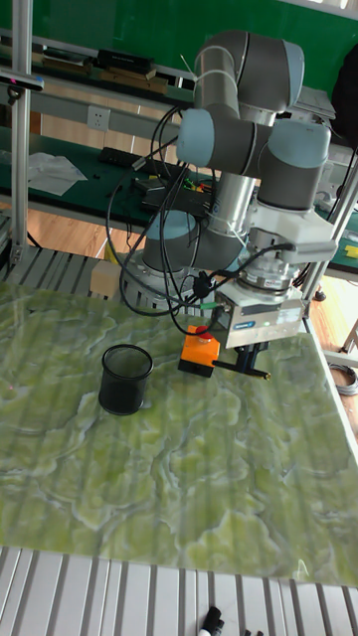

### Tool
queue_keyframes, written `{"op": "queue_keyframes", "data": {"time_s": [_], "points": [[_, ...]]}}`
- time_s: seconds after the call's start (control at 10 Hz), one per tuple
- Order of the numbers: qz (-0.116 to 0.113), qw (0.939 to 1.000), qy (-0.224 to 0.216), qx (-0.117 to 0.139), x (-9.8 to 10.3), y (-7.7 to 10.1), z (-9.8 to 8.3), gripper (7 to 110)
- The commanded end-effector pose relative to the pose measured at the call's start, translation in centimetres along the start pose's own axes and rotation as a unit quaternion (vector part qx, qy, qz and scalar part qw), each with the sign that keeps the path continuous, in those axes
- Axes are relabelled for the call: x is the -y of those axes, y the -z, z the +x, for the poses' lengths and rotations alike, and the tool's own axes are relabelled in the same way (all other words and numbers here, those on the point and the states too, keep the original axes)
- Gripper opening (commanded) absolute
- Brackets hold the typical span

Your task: Put the pen into the pen holder

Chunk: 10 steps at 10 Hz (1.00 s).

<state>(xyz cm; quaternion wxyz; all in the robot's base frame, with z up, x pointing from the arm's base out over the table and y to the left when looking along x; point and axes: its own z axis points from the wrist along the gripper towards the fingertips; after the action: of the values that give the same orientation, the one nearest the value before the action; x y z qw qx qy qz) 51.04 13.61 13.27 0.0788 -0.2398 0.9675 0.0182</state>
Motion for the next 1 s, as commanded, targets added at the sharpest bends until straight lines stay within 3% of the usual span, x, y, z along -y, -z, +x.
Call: {"op": "queue_keyframes", "data": {"time_s": [0.0, 0.2, 0.4, 0.6, 0.9], "points": [[-0.024, 0.9994, -0.011, 0.023, -0.9, 0.4, -0.4, 7], [-0.026, 0.9988, -0.038, 0.020, -1.0, 0.4, -0.3, 7], [-0.019, 0.9972, -0.073, -0.004, -0.7, 0.4, 0.9, 7], [-0.032, 0.9941, -0.103, -0.013, -1.4, 0.4, 1.2, 7], [-0.007, 0.9912, -0.094, -0.093, -0.5, 0.8, 5.4, 7]]}}
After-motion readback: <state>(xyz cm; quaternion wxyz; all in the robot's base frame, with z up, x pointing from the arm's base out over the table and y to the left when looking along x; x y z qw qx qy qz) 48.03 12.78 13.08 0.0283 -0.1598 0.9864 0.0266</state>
